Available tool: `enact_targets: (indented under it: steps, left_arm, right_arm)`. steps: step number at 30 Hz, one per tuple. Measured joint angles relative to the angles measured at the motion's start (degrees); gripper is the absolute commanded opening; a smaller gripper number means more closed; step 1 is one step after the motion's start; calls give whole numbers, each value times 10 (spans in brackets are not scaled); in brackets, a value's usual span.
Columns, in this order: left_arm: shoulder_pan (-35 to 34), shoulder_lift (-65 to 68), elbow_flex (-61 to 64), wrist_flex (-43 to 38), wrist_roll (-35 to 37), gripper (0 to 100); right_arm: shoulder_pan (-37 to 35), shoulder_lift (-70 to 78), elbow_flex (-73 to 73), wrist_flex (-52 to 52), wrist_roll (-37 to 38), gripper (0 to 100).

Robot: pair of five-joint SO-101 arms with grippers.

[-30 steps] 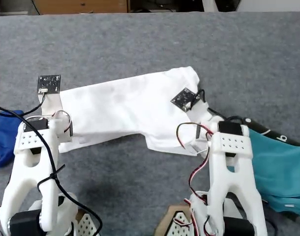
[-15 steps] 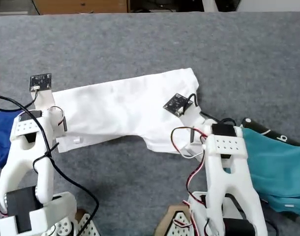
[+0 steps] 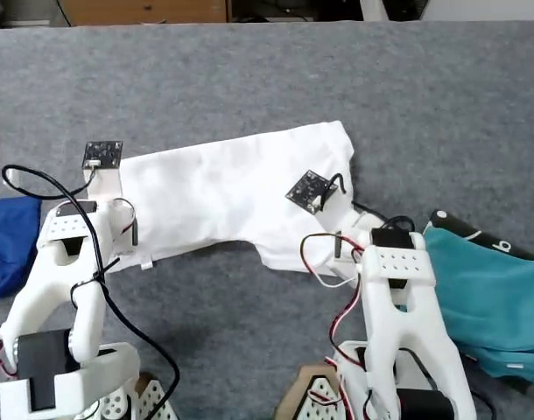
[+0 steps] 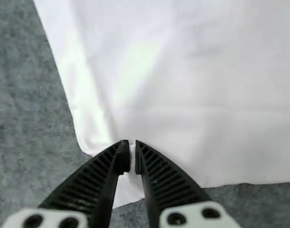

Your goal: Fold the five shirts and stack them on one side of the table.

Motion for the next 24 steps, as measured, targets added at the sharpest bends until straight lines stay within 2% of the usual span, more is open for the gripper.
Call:
enact_targets:
  steps: [3, 8, 11, 21, 24]
  left_arm:
    - [0, 0, -3, 24, -19, 30]
    - [-14, 0, -37, 86, -25, 177]
    - [-31, 0, -62, 130, -26, 202]
    - [-85, 0, -151, 213, -27, 195]
    - [-114, 0, -208, 232, -21, 99]
  right_arm:
    - [0, 0, 0, -2, 18, 302]
    - [0, 0, 0, 6, 41, 307]
    - [0, -13, -5, 39, 51, 307]
    - [0, -155, -43, 165, 80, 305]
    - [10, -197, -93, 214, 80, 230]
